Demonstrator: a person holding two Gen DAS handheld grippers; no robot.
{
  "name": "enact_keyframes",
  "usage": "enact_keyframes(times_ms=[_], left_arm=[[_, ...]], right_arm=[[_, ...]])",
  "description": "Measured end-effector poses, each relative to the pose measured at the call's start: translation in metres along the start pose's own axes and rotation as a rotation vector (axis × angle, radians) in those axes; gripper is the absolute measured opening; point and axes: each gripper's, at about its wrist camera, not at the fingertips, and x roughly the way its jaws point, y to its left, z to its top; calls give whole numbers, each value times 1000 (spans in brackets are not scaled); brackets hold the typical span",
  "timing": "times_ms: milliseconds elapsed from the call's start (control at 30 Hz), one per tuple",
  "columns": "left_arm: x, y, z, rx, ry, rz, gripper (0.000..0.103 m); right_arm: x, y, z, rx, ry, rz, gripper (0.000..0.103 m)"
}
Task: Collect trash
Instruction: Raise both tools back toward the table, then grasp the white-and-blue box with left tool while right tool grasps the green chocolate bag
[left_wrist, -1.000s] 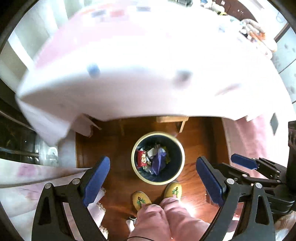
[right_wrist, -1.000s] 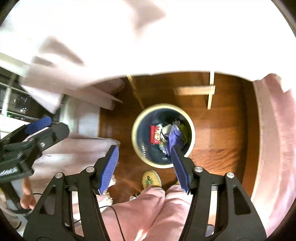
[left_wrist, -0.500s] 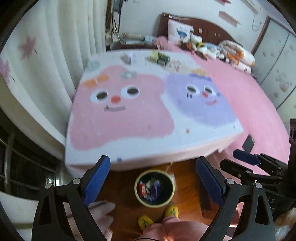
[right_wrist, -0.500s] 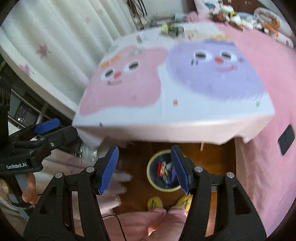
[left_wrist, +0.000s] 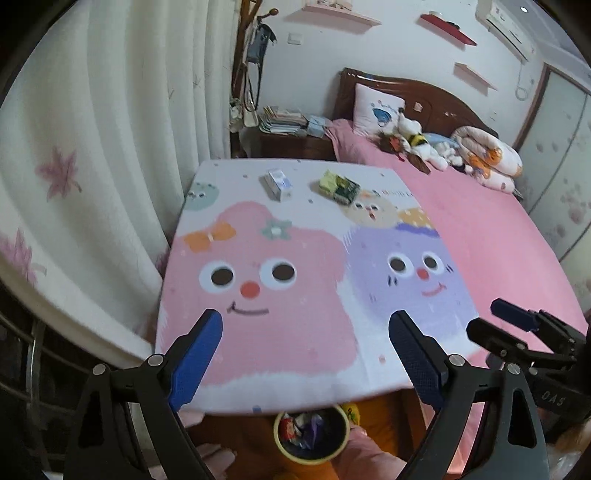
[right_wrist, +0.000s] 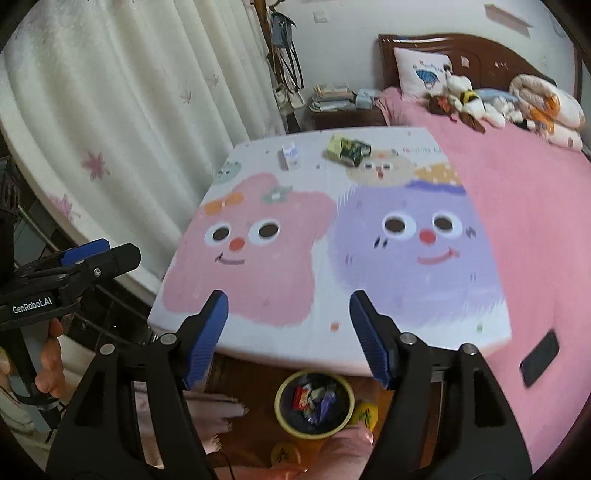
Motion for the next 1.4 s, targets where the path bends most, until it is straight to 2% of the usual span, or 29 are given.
enact_keyframes(times_ms=[133,267,400,533,767,1033,1200,1400], left_arm=[[31,-2,38,-23,-15,34,93],[82,-7,84,-54,-12,98,93],[146,-16,134,-95,41,131,93],[214,-29,182,-80,79,172,93],[324,-23,234,-102,157,223,93],[416,2,264,-157,259,250,93],[453,18,268,-195,298,254,93],[501,33,270,-237,337,272,92]], right_arm=[[31,-23,48,-25,-12,22,71],[80,-58,98,-55,0,65,72],[131,-93,143,-78,41,95,72],[187,-128,190,-108,75,116,76],[295,-172,264,-173,127,144,79],[402,-170,296,-304,217,153,81],[453,-159,297,-380,282,128,81],[494,-154,291,-448,334,104,81]])
